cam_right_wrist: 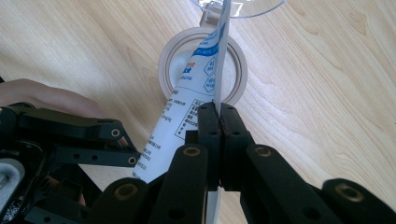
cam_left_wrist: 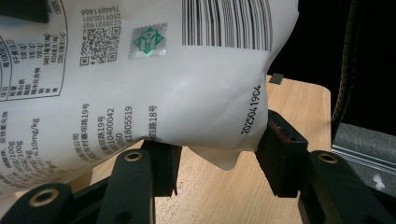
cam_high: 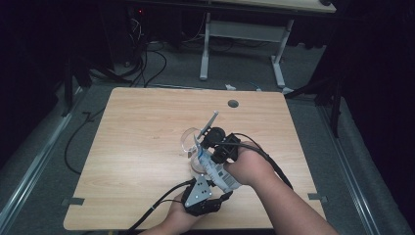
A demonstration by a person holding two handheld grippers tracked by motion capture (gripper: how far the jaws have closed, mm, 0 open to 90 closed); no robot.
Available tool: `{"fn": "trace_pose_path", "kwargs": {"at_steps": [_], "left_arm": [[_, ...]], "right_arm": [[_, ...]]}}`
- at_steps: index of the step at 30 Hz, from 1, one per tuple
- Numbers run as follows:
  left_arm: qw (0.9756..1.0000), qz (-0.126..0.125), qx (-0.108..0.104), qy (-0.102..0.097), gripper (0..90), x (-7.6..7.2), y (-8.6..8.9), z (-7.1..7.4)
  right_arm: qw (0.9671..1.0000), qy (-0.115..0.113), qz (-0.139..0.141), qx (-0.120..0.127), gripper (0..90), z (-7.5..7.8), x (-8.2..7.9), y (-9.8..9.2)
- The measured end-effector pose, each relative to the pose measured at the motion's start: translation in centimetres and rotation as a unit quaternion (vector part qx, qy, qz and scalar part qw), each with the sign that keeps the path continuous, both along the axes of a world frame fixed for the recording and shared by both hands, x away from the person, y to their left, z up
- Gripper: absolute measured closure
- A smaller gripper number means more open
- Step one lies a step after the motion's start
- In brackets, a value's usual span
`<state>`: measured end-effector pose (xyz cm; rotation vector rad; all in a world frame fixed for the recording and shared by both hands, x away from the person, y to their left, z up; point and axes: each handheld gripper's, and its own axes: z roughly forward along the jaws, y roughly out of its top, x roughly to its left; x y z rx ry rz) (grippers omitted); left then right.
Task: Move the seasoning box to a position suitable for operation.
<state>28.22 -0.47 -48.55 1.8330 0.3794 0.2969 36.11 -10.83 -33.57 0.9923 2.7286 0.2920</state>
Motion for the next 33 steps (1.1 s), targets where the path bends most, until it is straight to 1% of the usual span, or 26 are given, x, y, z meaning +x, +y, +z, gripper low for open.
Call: {"fn": "trace_pose_path", "kwargs": {"at_steps": [7, 8, 10, 18, 22, 28, 31, 33], "left_arm": [[1.0, -0.001, -0.001, -0.001, 53.7, -0.08, 0.0, 0.05], [1.0, -0.001, -0.001, -0.002, 53.8, -0.1, -0.01, 0.06], [1.0, -0.001, -0.003, -0.001, 53.7, -0.11, -0.01, 0.09], [1.0, -0.001, -0.004, -0.001, 53.8, -0.05, 0.08, 0.18], [1.0, 0.0, -0.007, 0.003, 53.8, 0.0, 0.09, 0.2], [0.9999, 0.0, -0.01, 0.004, 53.8, 0.1, 0.15, 0.25], [0.9999, 0.0, -0.01, 0.004, 53.9, 0.07, 0.11, 0.23], [0.9999, 0.0, -0.009, 0.004, 53.9, 0.03, 0.08, 0.21]], "right_arm": [[0.9999, 0.003, 0.013, -0.004, 89.5, 0.02, -0.02, 0.06], [0.9997, 0.004, 0.02, -0.01, 89.6, 0.1, -0.08, 0.12], [0.9996, 0.005, 0.024, -0.012, 89.6, 0.13, -0.09, 0.16], [0.9998, 0.006, 0.02, -0.004, 89.6, 0.21, 0.07, 0.07], [0.9999, 0.006, 0.014, -0.002, 89.5, 0.24, 0.16, 0.03], [0.9998, 0.012, 0.003, 0.012, 89.4, 0.31, 0.48, -0.17], [0.9999, 0.005, 0.008, 0.005, 89.4, 0.24, 0.23, 0.0], [0.9999, 0.003, 0.009, 0.005, 89.3, 0.14, 0.12, 0.08]]}}
